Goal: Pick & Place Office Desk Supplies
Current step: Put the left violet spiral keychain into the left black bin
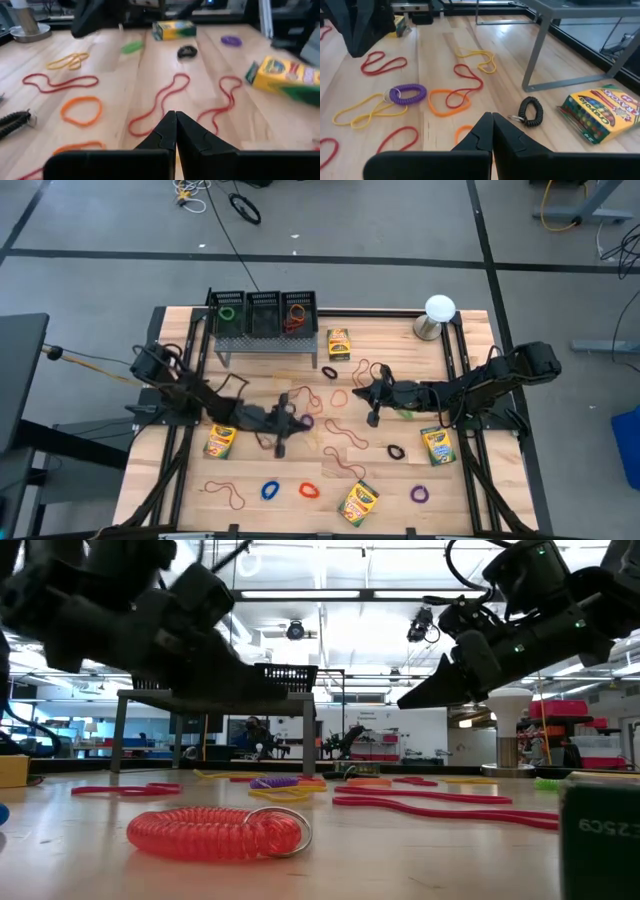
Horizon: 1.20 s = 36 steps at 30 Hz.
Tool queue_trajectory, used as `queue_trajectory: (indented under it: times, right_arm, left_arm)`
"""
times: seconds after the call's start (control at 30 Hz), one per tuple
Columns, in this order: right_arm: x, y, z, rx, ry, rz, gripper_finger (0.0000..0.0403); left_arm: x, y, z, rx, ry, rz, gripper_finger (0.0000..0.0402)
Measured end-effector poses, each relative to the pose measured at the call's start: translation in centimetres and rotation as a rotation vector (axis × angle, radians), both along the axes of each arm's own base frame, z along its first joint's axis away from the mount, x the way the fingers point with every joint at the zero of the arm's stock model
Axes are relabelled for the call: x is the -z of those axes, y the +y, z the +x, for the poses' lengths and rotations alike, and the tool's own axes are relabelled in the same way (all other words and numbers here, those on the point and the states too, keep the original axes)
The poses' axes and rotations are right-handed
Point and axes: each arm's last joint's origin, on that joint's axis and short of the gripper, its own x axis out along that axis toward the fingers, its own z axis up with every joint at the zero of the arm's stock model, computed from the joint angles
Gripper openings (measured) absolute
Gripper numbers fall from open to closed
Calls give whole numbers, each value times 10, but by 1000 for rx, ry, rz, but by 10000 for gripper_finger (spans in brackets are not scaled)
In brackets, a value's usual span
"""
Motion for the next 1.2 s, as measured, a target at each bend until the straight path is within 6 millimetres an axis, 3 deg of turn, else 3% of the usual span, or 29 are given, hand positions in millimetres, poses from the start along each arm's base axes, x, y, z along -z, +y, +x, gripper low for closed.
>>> queue_trajectory:
  times: [0.23,0.5,0.67,0.8,0.9,1.2]
  right_arm:
    - [1,1,0,-2,13,4,5]
    - [3,8,-1,-38,25,-7,5]
    - [3,8,-1,-38,25,-7,5]
    - [3,8,-1,-37,24,-6,5]
    - [3,8,-1,-37,23,-6,5]
    - [3,8,-1,-36,22,-6,5]
  left_arm:
    - [2,-36,2,-66,156,81,18]
    - [-20,-69,17,-151,398,113,86]
    - [-27,-60,22,-250,526,87,132]
    - [-26,-50,29,-216,578,17,166]
    - [-22,-43,32,-190,612,65,187]
    - [-26,-20,43,-44,652,151,199]
